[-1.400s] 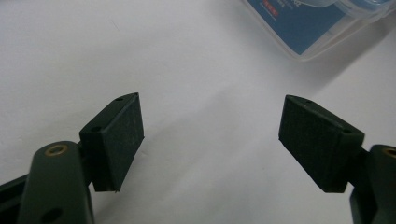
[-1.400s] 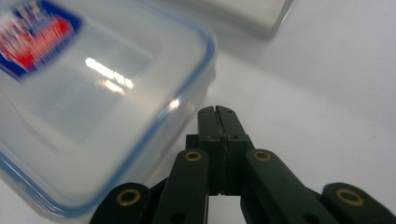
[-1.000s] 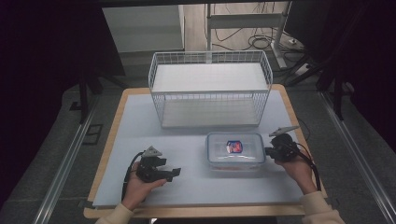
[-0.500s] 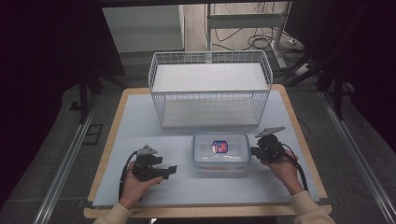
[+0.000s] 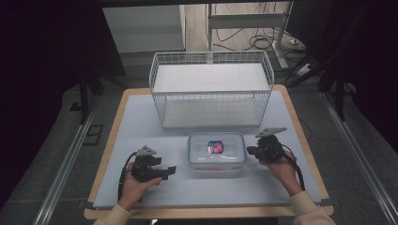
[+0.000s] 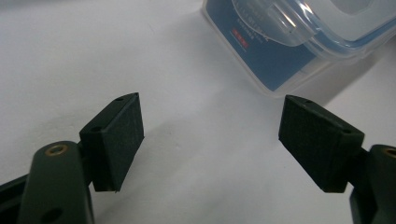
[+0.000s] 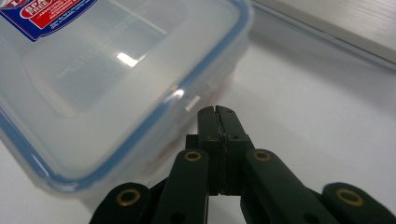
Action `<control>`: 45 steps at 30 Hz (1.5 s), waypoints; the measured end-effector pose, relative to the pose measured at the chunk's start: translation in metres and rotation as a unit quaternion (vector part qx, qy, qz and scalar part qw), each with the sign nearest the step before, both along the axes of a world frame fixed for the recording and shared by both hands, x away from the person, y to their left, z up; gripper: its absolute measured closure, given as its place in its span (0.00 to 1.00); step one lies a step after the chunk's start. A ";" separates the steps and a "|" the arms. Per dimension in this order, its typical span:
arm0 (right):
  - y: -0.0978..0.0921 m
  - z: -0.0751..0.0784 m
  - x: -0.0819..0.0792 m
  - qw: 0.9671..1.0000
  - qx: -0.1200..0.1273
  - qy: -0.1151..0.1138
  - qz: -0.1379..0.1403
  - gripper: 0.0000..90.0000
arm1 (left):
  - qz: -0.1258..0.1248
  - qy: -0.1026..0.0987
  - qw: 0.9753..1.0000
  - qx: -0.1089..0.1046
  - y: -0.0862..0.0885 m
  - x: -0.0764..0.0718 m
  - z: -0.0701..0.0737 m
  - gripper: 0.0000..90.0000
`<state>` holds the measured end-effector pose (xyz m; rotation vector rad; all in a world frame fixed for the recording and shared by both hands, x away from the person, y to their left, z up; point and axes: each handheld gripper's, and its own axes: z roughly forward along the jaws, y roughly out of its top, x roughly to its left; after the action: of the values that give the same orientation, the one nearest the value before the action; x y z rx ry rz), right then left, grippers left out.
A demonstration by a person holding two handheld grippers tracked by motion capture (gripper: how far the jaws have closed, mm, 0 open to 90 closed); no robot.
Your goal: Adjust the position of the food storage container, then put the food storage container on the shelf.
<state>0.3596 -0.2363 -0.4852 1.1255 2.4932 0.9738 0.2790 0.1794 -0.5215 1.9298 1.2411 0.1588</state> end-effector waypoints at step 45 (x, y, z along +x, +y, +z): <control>-0.039 0.010 -0.015 0.990 0.140 0.026 0.005 0.18 | -0.002 0.008 0.996 -0.091 -0.008 0.024 0.034 0.18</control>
<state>0.3442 -0.2756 -0.4757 1.2304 2.4589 1.3462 0.3029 0.1719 -0.4880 1.7786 1.2196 0.0270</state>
